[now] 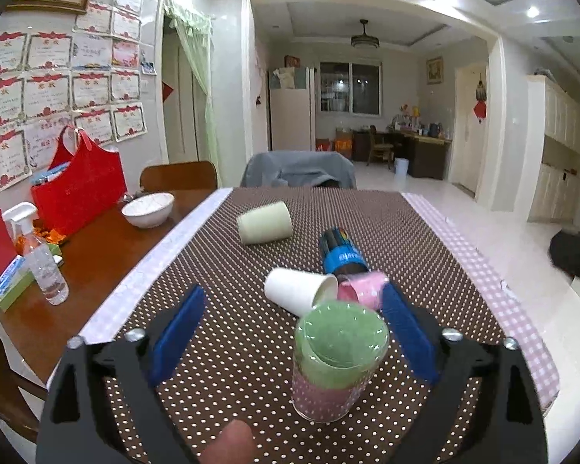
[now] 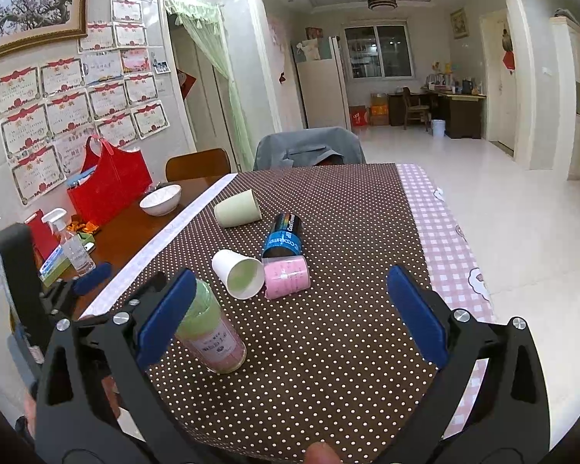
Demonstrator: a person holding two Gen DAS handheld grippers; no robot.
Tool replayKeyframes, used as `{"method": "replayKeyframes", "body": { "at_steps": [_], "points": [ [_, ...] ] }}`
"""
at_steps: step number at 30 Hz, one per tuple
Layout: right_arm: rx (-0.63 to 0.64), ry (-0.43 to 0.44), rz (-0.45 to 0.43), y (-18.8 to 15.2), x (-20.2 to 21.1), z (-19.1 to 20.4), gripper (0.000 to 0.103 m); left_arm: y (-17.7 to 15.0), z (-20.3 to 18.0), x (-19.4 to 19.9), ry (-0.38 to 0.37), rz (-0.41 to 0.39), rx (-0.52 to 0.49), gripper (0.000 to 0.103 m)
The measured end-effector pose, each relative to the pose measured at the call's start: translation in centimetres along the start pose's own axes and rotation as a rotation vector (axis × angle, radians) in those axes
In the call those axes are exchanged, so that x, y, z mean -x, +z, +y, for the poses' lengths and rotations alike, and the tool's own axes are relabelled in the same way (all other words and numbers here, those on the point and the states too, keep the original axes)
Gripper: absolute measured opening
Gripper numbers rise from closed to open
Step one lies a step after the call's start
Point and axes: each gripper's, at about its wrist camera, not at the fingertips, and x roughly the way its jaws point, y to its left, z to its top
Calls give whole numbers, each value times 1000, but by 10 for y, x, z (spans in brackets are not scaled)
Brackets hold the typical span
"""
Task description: Flip cup upside down
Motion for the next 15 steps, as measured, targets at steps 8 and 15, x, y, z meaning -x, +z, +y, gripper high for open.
{"method": "replayKeyframes", "body": {
  "at_steps": [8, 15],
  "points": [
    [20, 14, -29, 4, 9, 11, 97, 17, 15, 35, 34, -28, -5, 99],
    [55, 17, -57, 7, 21, 26, 97, 24, 30, 55, 59, -20, 17, 99]
  ]
}}
